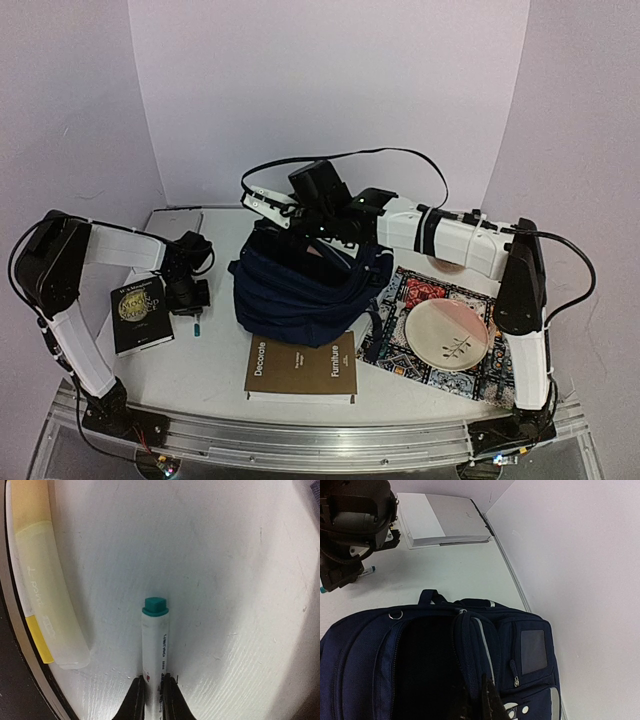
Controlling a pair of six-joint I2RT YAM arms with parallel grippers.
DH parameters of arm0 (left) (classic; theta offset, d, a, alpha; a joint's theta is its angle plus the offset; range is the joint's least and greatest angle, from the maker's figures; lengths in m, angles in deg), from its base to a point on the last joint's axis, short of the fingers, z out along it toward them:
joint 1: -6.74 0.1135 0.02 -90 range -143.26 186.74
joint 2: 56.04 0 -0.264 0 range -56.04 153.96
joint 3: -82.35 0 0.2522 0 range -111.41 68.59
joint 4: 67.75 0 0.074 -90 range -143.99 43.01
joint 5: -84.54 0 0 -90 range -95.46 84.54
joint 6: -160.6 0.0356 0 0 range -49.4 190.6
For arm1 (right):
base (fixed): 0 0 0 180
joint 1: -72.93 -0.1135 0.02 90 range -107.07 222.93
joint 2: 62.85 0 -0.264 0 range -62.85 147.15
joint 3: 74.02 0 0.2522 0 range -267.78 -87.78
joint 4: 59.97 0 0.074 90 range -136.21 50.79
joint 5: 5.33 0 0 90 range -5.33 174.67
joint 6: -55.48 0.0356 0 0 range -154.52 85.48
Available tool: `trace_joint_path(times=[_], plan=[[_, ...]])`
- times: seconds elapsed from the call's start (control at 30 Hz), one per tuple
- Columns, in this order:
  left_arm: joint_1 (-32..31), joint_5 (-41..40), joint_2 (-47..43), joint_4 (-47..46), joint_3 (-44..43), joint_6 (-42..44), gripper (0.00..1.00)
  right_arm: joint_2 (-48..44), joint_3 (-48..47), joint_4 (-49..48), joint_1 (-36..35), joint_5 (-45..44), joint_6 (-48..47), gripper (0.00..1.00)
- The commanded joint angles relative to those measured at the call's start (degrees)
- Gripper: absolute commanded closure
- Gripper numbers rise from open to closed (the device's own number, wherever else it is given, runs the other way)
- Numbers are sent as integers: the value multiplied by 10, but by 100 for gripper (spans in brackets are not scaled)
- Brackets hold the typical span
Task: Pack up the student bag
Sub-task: Pick up the pen at the center of the board.
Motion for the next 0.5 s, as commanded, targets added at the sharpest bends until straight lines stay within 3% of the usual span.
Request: trace_joint_path(times=[0.0,0.3,0.47], plan=[[0,49,-45,3,1,1,100,-36,-9,-41,-5,0,2,100],[4,73,-147,0,-7,-27,100,-34,-11,-43,-6,-1,2,100],[5,153,-220,-35,-13,-59,100,-31,-20,-43,-6,-3,6,100]])
